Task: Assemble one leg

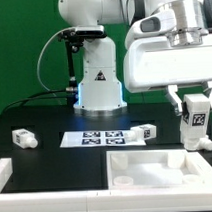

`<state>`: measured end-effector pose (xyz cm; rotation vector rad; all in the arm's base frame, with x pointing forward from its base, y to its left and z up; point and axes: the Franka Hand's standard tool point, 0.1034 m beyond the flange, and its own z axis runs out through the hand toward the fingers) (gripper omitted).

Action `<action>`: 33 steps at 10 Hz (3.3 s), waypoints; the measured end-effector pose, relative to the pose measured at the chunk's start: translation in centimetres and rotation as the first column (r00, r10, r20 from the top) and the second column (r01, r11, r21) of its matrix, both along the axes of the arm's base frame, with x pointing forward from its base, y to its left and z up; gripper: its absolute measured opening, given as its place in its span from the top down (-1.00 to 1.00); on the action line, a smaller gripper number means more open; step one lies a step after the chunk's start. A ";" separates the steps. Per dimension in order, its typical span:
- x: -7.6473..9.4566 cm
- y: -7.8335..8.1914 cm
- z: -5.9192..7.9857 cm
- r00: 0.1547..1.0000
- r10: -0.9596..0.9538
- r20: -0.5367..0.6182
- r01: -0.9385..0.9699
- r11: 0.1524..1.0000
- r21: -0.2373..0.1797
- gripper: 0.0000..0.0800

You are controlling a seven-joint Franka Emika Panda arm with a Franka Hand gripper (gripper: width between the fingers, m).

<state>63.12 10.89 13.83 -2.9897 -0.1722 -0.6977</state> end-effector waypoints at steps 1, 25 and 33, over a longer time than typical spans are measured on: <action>0.2 -0.2 -0.1 1.000 0.008 0.022 -0.008 1.000 -0.004 0.29; 0.1 0.1 -6.0 0.987 0.048 0.156 -0.044 0.999 -0.027 0.27; 1.9 -0.5 -4.7 0.976 0.016 -0.218 -0.018 1.000 -0.005 -0.62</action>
Offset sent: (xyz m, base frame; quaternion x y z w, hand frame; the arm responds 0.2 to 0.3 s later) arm 0.0172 0.0067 -0.0091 -0.0055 0.1066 -0.0115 0.9942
